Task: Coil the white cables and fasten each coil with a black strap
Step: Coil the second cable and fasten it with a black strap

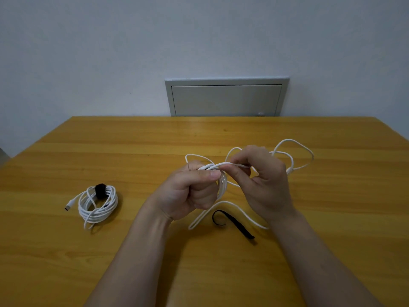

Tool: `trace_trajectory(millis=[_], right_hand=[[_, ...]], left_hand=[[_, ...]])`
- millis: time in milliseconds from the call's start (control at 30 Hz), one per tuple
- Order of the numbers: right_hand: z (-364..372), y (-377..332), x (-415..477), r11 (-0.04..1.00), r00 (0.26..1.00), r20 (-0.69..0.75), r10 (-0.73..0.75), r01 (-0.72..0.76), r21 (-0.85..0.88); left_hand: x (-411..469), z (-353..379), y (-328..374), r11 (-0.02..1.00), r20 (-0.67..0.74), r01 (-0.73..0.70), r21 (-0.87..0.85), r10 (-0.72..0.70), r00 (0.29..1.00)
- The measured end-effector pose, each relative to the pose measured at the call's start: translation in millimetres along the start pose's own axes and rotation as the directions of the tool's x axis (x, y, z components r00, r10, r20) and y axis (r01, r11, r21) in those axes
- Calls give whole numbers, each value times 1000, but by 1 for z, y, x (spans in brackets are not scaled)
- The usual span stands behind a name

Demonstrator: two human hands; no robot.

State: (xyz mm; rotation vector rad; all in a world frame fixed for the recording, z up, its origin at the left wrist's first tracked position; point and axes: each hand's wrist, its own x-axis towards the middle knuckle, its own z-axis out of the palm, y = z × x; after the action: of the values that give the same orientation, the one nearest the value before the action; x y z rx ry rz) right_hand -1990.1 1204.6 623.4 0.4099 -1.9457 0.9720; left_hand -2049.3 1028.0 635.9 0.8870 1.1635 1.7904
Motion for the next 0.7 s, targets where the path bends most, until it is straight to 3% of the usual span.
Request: trace_trajectory(millis=[133, 333, 467, 700], right_hand=[[3, -3, 0, 997, 999, 28, 21, -23, 74], [4, -5, -1, 986, 983, 108, 149, -156, 59], [4, -5, -3, 975, 974, 76, 211, -216, 55], [20, -4, -7, 957, 945, 150, 290, -284, -64]], left_hand=[[0, 1, 0, 998, 29, -8, -54, 9, 1000], [3, 6, 0, 947, 152, 13, -322, 38, 988], [3, 3, 3, 783, 80, -76, -617, 158, 984], [13, -5, -6, 552, -105, -196, -810, 192, 976]])
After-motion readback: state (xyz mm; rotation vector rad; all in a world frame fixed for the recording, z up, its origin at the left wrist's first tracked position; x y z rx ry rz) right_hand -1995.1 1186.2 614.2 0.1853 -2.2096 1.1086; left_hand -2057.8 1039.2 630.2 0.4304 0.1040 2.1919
